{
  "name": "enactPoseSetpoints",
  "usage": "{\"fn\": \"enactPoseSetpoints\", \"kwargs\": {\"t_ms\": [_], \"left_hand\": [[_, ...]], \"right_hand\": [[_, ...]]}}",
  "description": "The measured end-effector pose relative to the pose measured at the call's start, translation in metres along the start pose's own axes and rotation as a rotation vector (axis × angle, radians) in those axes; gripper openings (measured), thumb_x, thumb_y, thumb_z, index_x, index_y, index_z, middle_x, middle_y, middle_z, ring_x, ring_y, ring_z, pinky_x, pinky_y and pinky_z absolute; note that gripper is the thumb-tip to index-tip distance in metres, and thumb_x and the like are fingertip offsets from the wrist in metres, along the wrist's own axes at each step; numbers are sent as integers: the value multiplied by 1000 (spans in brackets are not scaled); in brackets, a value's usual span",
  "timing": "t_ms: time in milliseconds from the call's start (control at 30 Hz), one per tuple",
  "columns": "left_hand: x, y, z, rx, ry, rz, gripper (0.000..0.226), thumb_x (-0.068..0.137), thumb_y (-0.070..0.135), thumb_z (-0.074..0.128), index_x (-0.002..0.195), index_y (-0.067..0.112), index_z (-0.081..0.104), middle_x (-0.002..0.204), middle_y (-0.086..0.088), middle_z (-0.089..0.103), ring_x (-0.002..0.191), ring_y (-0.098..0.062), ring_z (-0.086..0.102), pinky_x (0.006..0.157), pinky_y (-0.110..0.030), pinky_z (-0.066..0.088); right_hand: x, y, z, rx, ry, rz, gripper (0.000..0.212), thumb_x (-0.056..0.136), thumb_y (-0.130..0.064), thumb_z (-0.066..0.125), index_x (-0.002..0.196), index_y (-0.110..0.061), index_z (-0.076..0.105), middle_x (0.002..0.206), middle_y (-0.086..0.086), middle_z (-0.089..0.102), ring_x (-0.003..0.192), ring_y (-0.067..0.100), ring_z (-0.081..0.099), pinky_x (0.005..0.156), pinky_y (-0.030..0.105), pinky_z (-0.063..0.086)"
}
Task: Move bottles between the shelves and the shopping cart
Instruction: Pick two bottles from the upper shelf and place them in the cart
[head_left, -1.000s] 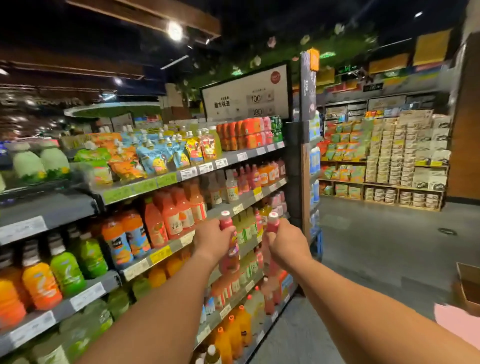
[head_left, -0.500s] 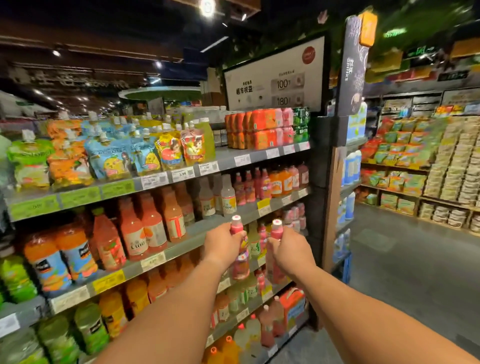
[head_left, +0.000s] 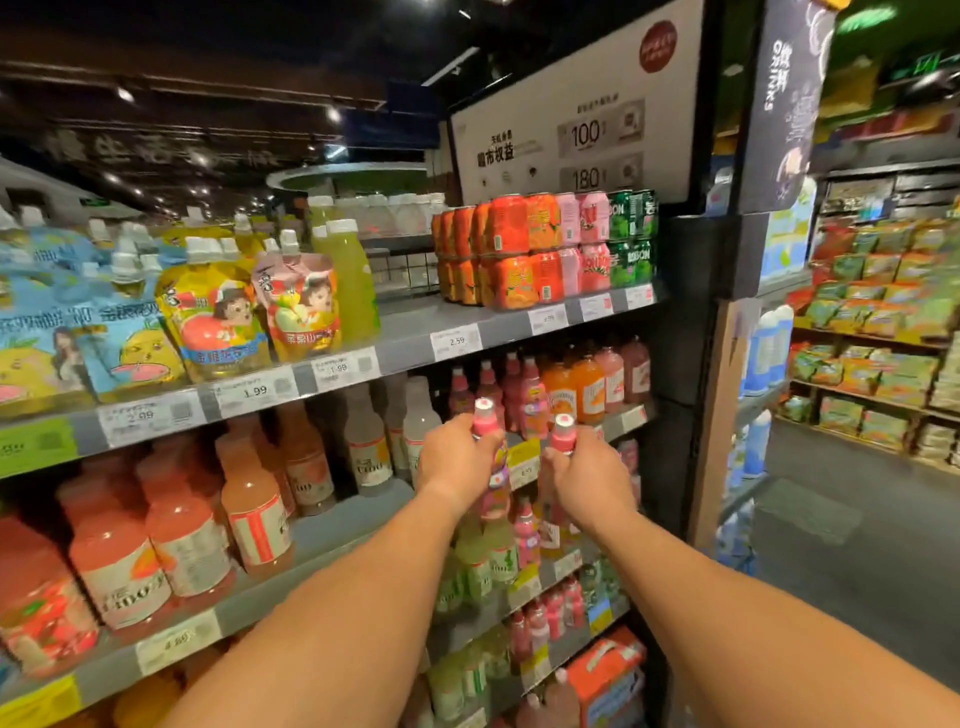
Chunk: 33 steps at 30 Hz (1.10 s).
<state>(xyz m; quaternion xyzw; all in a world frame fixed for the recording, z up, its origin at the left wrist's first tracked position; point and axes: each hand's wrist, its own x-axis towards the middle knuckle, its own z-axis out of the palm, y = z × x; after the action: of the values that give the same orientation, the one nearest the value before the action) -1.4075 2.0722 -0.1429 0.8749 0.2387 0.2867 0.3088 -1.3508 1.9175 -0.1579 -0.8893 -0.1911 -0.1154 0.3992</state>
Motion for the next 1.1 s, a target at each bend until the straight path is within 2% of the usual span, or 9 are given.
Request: {"fn": "enactPoseSetpoints", "kwargs": {"t_ms": [100, 200, 267, 367, 500, 633, 767, 900, 1100], "left_hand": [[36, 7, 18, -69, 126, -18, 19, 89, 39, 64, 95, 22, 69, 94, -2, 71, 91, -23, 62, 72, -27, 39], [64, 10, 36, -76, 209, -46, 10, 88, 37, 62, 84, 28, 64, 79, 8, 63, 77, -15, 55, 63, -25, 35], [80, 13, 50, -43, 238, -80, 11, 89, 36, 61, 89, 27, 68, 81, 7, 65, 75, -12, 52, 63, -24, 33], [104, 12, 71, -55, 279, -147, 16, 88, 35, 64, 96, 23, 71, 92, 0, 71, 86, -20, 62, 68, -23, 33], [127, 4, 96, 12, 284, -248, 18, 89, 38, 64, 93, 21, 69, 94, -4, 72, 89, -24, 64, 69, -25, 35], [145, -4, 110, 75, 275, -338, 26, 90, 43, 64, 93, 18, 68, 94, -5, 70, 89, -25, 65, 75, -30, 49], [157, -16, 119, 141, 232, -386, 33, 89, 44, 65, 89, 12, 71, 95, -12, 72, 91, -32, 66, 69, -27, 39], [167, -21, 122, 132, 192, -426, 41, 89, 46, 65, 91, 6, 73, 94, -16, 72, 91, -33, 65, 69, -30, 42], [165, -27, 122, 94, 158, -451, 44, 88, 52, 63, 94, 10, 74, 89, -9, 71, 85, -26, 64, 68, -27, 42]], "right_hand": [[55, -1, 20, 109, 29, -80, 28, 97, -35, 53, 111, -10, 54, 104, 11, 64, 97, 34, 60, 74, 37, 43], [105, 0, 38, 167, 3, -168, 22, 96, -35, 54, 104, -14, 55, 99, 7, 63, 91, 29, 60, 74, 37, 46], [136, 3, 47, 176, -35, -210, 20, 95, -36, 54, 101, -17, 56, 96, 3, 62, 88, 24, 60, 76, 37, 49], [177, 12, 61, 168, -88, -274, 14, 95, -36, 55, 96, -22, 55, 90, -2, 61, 83, 20, 58, 73, 35, 48], [212, 30, 87, 125, -210, -338, 14, 95, -32, 56, 100, -20, 57, 89, -3, 61, 86, 21, 60, 70, 33, 46], [231, 44, 107, 105, -300, -366, 15, 95, -30, 54, 98, -15, 55, 94, 5, 65, 90, 27, 61, 70, 34, 46], [242, 47, 122, 73, -383, -380, 19, 95, -34, 55, 95, -16, 50, 98, 10, 66, 93, 31, 62, 70, 35, 44], [260, 40, 128, -7, -473, -356, 29, 95, -40, 55, 97, -11, 54, 102, 14, 67, 97, 33, 61, 70, 33, 41], [260, 45, 135, -46, -446, -380, 41, 97, -44, 49, 108, -4, 54, 107, 18, 66, 102, 36, 60, 73, 35, 42]]}}
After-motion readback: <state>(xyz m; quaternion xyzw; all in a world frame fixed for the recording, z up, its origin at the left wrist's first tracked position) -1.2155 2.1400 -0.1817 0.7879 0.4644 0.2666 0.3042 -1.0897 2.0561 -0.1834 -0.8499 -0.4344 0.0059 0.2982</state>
